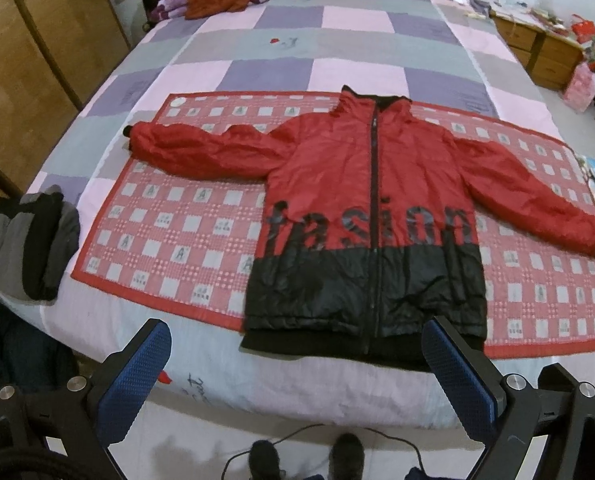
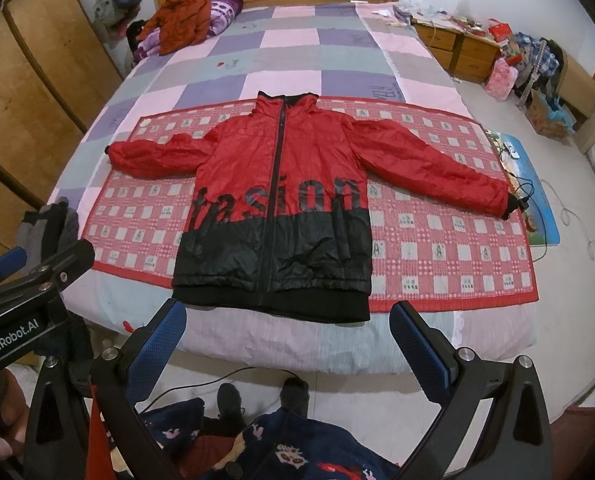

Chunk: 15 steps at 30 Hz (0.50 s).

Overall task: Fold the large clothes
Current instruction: 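Move both tools toward the black hem of the red jacket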

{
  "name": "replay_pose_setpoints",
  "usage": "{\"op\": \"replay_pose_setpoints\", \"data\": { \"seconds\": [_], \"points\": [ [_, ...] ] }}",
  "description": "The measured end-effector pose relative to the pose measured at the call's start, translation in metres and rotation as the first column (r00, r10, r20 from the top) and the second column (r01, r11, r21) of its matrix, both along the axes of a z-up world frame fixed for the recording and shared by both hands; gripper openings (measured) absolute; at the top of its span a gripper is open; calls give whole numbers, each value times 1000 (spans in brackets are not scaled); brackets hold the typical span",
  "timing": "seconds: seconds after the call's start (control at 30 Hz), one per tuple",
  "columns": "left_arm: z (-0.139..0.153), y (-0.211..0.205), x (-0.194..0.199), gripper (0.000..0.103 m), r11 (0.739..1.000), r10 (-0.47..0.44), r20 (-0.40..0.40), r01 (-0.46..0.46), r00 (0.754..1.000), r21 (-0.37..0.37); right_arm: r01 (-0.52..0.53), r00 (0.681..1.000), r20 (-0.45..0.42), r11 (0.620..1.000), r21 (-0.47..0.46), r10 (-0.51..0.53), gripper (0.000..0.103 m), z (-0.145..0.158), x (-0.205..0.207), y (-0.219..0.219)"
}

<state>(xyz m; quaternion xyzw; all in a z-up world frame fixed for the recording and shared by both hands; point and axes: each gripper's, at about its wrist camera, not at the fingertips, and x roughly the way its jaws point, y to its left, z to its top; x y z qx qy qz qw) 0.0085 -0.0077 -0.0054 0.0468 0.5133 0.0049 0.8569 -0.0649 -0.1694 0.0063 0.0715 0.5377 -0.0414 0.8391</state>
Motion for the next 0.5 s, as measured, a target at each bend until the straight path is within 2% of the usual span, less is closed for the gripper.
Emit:
{"op": "replay_pose_setpoints", "data": {
  "seconds": [0.33,0.37,0.5],
  "points": [
    [-5,-5,7,103,999,32,-12,-32,999,14,-2,1000,-22,999,32,3,103,-4,18,10],
    [-6,-5,9,103,999,36,-13,-36,999,14,-6,1000,-24,999,40,7,103,-11,22,-7],
    [-8,-4,13,103,999,36,-15,-36,999,11,-6,1000,-26,999,44,7,103,-12,22,-15]
  ]
}}
